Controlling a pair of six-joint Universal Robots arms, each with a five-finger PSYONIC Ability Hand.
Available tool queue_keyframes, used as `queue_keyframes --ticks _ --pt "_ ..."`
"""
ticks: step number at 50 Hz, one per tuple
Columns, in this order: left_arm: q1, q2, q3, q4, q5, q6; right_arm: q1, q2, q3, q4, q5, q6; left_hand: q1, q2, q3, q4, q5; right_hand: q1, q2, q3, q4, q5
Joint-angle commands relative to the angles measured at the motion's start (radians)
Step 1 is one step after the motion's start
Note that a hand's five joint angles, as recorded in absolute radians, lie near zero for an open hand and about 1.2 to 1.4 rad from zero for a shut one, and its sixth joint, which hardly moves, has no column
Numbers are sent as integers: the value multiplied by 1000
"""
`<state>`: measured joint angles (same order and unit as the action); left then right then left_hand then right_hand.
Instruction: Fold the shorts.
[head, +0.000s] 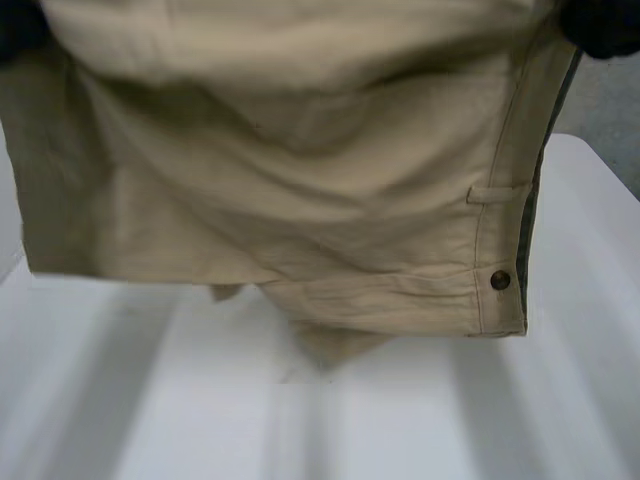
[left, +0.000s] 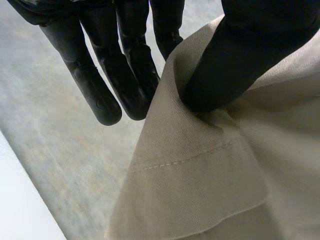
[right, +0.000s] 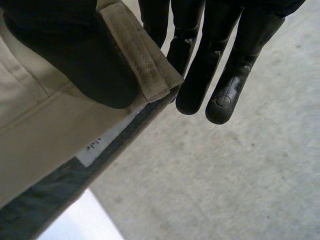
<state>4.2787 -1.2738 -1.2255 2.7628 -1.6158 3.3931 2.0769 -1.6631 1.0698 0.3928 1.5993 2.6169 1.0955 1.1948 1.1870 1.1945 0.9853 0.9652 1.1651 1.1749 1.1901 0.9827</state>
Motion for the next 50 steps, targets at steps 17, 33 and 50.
queue_keyframes --ticks 17,33,50 --pt "19 -638 -68 156 -4 -32 -24 529 19 -17 7 -15 301 201 209 202 236 431 231 221 206 239" --pt "13 -1015 326 606 -4 2 -24 881 -185 -753 68 -155 301 201 209 202 236 431 231 221 206 239" --pt "10 -926 165 577 4 40 -32 739 -61 -485 130 -98 -921 -1020 -1012 -1020 -985 -791 -991 -1000 -1016 -983"
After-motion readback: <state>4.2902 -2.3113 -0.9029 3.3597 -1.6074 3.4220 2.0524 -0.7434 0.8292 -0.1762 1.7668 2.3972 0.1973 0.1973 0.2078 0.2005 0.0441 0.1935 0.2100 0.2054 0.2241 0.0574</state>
